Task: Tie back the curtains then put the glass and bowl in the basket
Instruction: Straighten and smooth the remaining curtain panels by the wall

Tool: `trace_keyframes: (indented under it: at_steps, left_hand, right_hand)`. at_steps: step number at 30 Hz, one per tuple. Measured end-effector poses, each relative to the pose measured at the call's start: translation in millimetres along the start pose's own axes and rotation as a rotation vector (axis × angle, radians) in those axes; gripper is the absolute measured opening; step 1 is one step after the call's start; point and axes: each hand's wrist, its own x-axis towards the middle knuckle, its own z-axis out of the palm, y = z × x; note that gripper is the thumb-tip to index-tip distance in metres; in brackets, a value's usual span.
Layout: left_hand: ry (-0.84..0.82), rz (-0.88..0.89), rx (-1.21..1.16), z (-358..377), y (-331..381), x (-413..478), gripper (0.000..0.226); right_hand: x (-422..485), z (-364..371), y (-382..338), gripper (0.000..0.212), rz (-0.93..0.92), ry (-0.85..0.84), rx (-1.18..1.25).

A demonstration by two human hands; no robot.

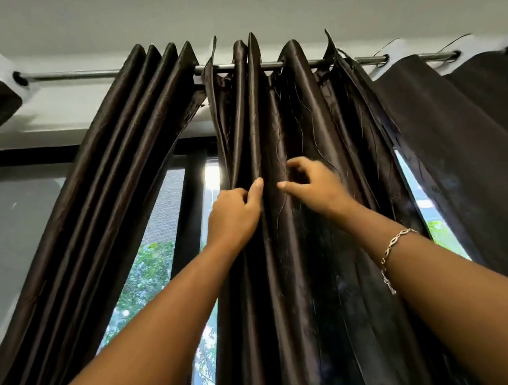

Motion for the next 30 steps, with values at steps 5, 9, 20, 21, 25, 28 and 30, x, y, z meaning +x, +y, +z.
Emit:
trace_keyframes:
  at_steps: [5, 9, 20, 21, 25, 28, 30]
  left_hand:
    - [-0.055, 0.012, 0.005, -5, -16, -10, 0.057]
    - [-0.047, -0.023, 0.05, -8, -9, -20, 0.059]
    - [-0.095, -0.053, 0.069, -3, -3, -28, 0.091]
    - [-0.11, -0.048, 0.066, -4, -4, -27, 0.093]
    - [-0.166, -0.061, -0.02, -14, -12, -22, 0.096]
    - [-0.109, -0.074, -0.084, -20, -16, -21, 0.086]
    - [-0.082, -0.087, -0.101, -19, -21, -18, 0.068]
  right_hand:
    - [8, -25, 38, 0.072, 0.293, 0.325, -0.364]
    - [8, -31, 50, 0.047, 0.412, 0.118, -0.223]
    - [19, 31, -14, 0.037, 0.148, 0.063, -0.265]
    - [20, 35, -21, 0.038, 0.135, 0.043, -0.271]
    - [27, 53, -52, 0.039, 0.042, -0.106, -0.23]
    - [30, 63, -74, 0.035, -0.048, -0.214, -0.163]
    - [30, 64, -82, 0.033, -0.071, -0.28, -0.126]
